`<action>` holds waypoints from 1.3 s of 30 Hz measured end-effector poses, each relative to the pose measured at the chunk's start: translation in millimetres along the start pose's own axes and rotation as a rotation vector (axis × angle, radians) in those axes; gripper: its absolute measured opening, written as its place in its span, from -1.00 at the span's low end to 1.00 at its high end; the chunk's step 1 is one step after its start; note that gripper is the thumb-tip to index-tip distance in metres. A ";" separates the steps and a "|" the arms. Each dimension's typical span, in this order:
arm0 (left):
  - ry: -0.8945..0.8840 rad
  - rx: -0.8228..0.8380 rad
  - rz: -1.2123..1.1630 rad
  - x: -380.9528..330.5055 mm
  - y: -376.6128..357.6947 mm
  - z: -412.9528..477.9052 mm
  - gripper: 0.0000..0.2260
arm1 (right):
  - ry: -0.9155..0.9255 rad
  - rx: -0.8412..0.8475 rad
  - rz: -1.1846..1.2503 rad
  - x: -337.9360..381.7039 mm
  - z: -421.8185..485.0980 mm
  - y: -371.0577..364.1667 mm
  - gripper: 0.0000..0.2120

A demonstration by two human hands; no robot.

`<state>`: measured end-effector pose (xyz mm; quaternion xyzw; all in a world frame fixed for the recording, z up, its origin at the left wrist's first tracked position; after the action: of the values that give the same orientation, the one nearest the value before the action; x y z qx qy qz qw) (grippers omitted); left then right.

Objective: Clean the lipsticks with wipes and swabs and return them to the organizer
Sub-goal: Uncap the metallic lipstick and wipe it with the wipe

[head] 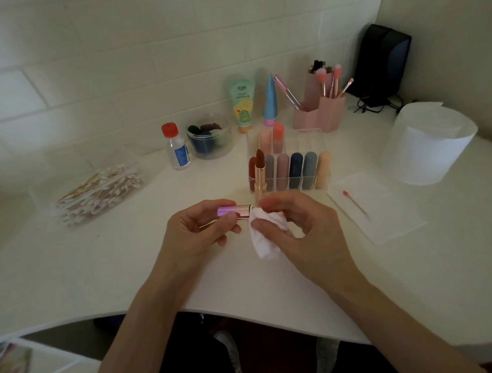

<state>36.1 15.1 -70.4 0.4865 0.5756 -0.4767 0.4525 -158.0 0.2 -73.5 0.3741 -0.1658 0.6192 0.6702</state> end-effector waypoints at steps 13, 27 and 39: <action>-0.035 0.018 0.017 1.7 -0.5 0.7 -0.77 | 0.265 -0.064 -0.304 -0.2 -2.4 -1.9 -0.84; -0.026 -0.011 0.000 0.5 -0.3 -0.5 -0.76 | -0.004 0.002 0.011 -1.8 -2.1 -5.4 -0.78; -0.114 -0.043 0.125 1.9 0.9 0.1 -0.80 | -0.075 0.059 0.179 -0.4 2.6 -8.6 -0.87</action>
<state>36.8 15.3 -72.3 0.4836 0.5277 -0.4620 0.5237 -149.3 -1.6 -74.6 0.4006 -0.2053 0.6667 0.5940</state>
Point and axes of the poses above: each hand's wrist, its own z-axis towards the middle knuckle, its own y-axis out of the back of the hand, x = y × z, the point moved 2 cm from there along z, towards the middle knuckle, and after that the axes turned 12 degrees about y, right-handed, at the moved point
